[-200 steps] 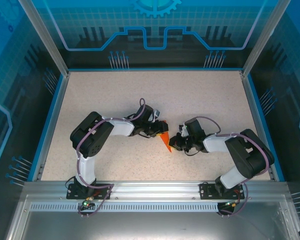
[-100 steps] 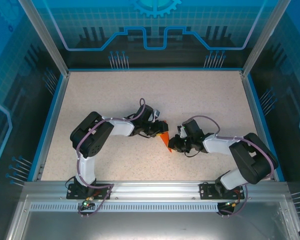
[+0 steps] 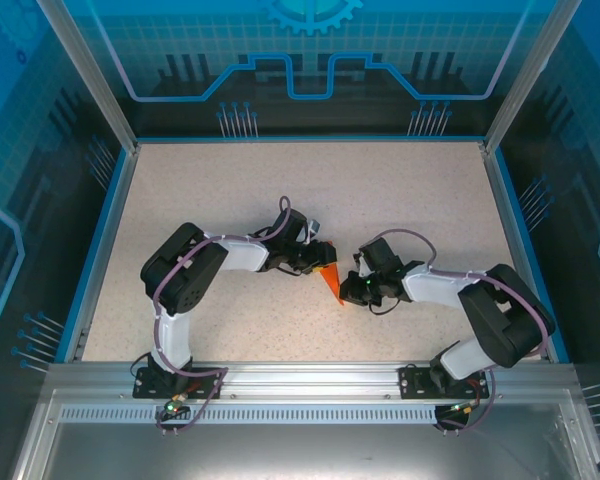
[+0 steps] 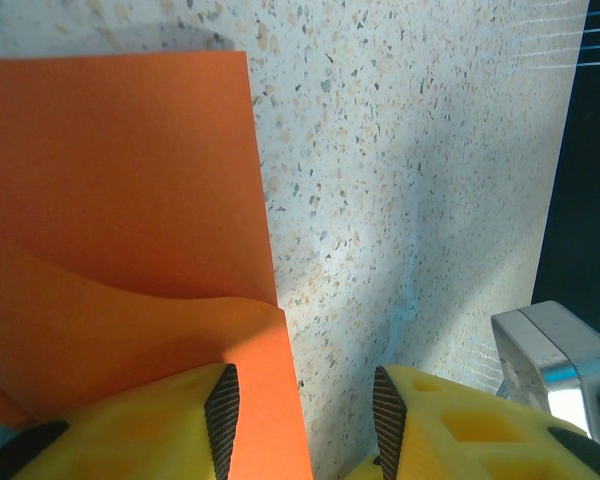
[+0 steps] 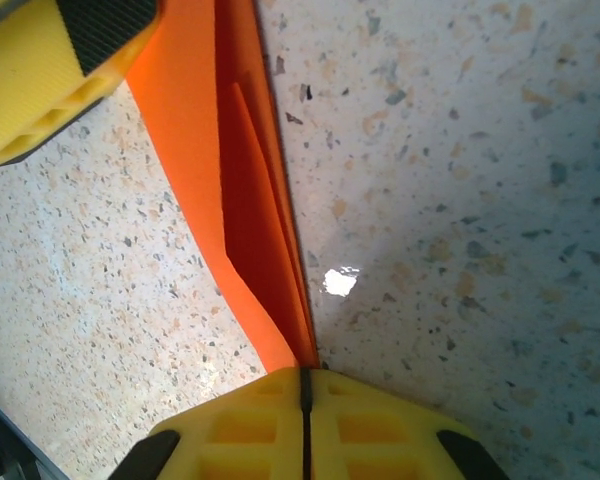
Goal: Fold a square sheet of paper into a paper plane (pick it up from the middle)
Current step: Fold the wing for the fifth time at the center of the table.
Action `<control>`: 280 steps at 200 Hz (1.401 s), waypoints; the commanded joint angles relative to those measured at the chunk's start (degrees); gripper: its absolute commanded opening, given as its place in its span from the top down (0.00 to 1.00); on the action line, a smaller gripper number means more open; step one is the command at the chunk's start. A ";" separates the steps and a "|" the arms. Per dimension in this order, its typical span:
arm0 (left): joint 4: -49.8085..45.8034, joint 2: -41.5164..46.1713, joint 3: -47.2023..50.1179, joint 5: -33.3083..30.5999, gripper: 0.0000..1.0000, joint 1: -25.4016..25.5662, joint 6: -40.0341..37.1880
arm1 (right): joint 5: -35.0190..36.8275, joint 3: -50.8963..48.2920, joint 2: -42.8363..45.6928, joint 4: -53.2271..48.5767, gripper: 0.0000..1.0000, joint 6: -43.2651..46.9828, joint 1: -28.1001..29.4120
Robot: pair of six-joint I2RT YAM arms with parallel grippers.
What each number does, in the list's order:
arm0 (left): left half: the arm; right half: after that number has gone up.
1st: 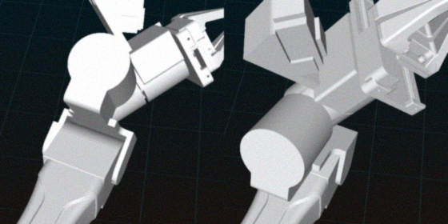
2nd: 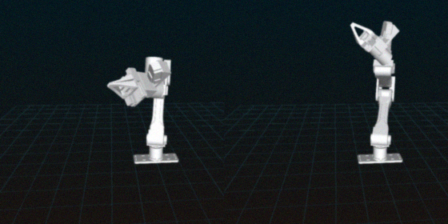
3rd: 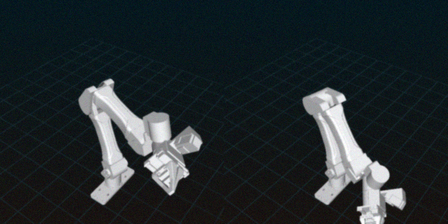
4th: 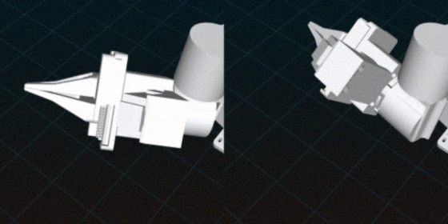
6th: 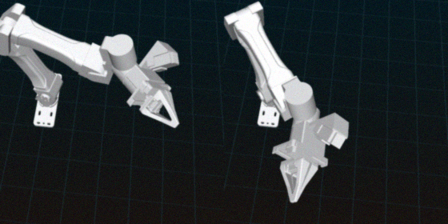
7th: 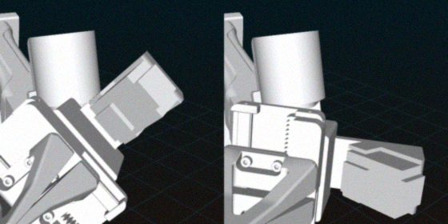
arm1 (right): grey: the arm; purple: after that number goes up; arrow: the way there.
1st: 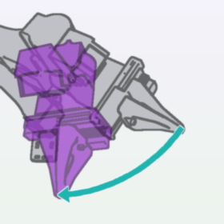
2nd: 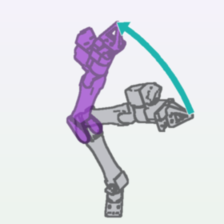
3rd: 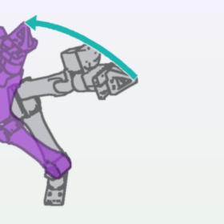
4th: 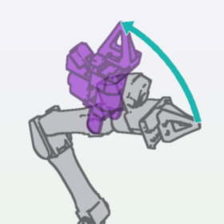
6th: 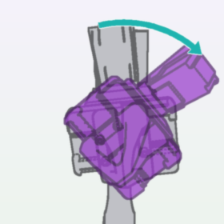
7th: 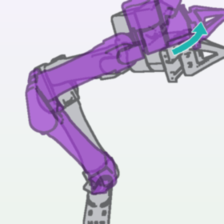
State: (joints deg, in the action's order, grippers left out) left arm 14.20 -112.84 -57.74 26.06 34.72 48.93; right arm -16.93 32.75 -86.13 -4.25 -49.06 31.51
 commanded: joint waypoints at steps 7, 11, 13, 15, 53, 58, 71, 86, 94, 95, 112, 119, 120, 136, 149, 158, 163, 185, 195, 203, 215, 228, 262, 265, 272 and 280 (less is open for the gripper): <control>-3.41 -2.48 -0.60 -0.35 0.57 0.04 -1.82 | 1.37 -0.65 -2.11 -4.65 0.93 -0.90 0.65; -3.38 -2.48 -0.54 -0.31 0.57 0.04 -1.77 | 1.40 -0.67 -2.11 -4.92 0.93 -0.95 0.65; -3.38 -2.48 -0.54 -0.33 0.57 0.05 -1.81 | 1.53 -0.74 -2.11 -5.07 0.93 -0.95 0.66; -3.38 -2.43 -0.54 -0.32 0.57 0.08 -1.81 | 1.61 -0.82 -2.11 -5.13 0.94 -1.06 0.66; -3.61 -2.82 -0.71 -0.34 0.57 0.02 -1.77 | 3.00 -1.23 3.12 -6.55 0.90 -0.99 0.72; -3.65 -2.83 -0.71 -0.31 0.57 0.02 -1.82 | 3.00 -1.24 4.45 -6.47 0.89 -0.88 0.66; -3.65 -2.92 -0.67 -0.23 0.57 0.01 -1.78 | 3.22 -0.96 8.15 -6.11 0.86 -0.49 0.67; -3.71 -3.00 -0.80 -0.24 0.57 0.06 -1.81 | 2.64 -0.31 11.08 -5.24 0.85 0.09 0.41; -3.73 -3.09 -0.76 -0.31 0.57 0.06 -1.85 | 1.35 0.22 11.76 -4.10 0.85 0.68 0.09; -3.73 -3.09 -0.78 -0.27 0.57 0.07 -1.83 | 1.23 0.30 11.76 -4.01 0.85 0.78 0.07; -3.69 -3.43 -0.95 -0.08 0.57 0.07 -1.77 | -3.65 2.00 10.18 -0.63 0.86 1.79 -0.24; -3.74 -3.45 -0.95 -0.10 0.57 0.05 -1.82 | -5.86 2.54 8.81 1.00 0.87 1.79 -0.20; -3.69 -3.49 -0.96 -0.07 0.57 0.03 -1.82 | -6.20 2.51 8.49 1.13 0.87 1.74 -0.21; -3.84 -3.46 -0.98 -0.04 0.57 0.04 -1.90 | -9.30 2.85 4.47 6.10 0.89 -0.04 0.12; -4.07 -3.51 -0.99 -0.04 0.57 0.06 -1.97 | -9.76 3.10 2.02 7.95 0.89 -0.79 0.22; -4.09 -3.53 -0.98 0.02 0.57 0.06 -2.06 | -9.51 3.73 0.43 7.51 0.89 -0.57 0.15; -4.17 -3.49 -0.98 0.03 0.57 0.02 -2.04 | -9.28 4.23 -0.39 6.93 0.90 -0.19 0.10; -4.26 -3.44 -0.80 -0.05 0.57 0.06 -2.07 | -7.62 4.36 -2.85 5.59 0.90 0.49 -0.48; -4.18 -3.44 -0.71 -0.03 0.57 0.08 -2.06 | -7.84 3.72 -3.67 5.64 0.91 0.58 -1.12; -4.19 -3.44 -0.71 0.07 0.57 0.01 -2.07 | -7.86 3.06 -4.10 5.69 0.90 0.65 -1.72; -4.28 -3.44 -0.62 0.02 0.57 0.04 -2.16 | -8.35 1.54 -4.09 6.62 0.91 0.63 -2.49; -4.29 -3.49 -0.62 0.02 0.57 0.04 -2.10 | -9.15 -0.09 -4.02 7.57 0.90 0.37 -3.15; -4.35 -3.62 -0.69 -0.01 0.57 0.00 -2.17 | -11.40 -3.05 -5.74 9.55 0.90 -0.11 -3.64; -4.43 -3.68 -0.71 -0.04 0.57 0.02 -2.19 | -11.46 -3.40 -5.94 9.91 0.90 -0.31 -3.65; -4.51 -3.66 -0.70 0.00 0.57 0.02 -2.29 | -11.76 -4.09 -6.35 10.66 0.90 -0.73 -3.60; -4.53 -3.69 -0.71 0.02 0.57 0.08 -2.21 | -12.12 -4.70 -6.75 11.21 0.90 -0.95 -3.65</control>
State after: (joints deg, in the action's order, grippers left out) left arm 13.39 -113.32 -58.46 26.87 34.65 48.88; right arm -26.52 31.05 -90.61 6.63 -49.19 28.38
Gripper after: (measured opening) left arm 0.429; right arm 0.099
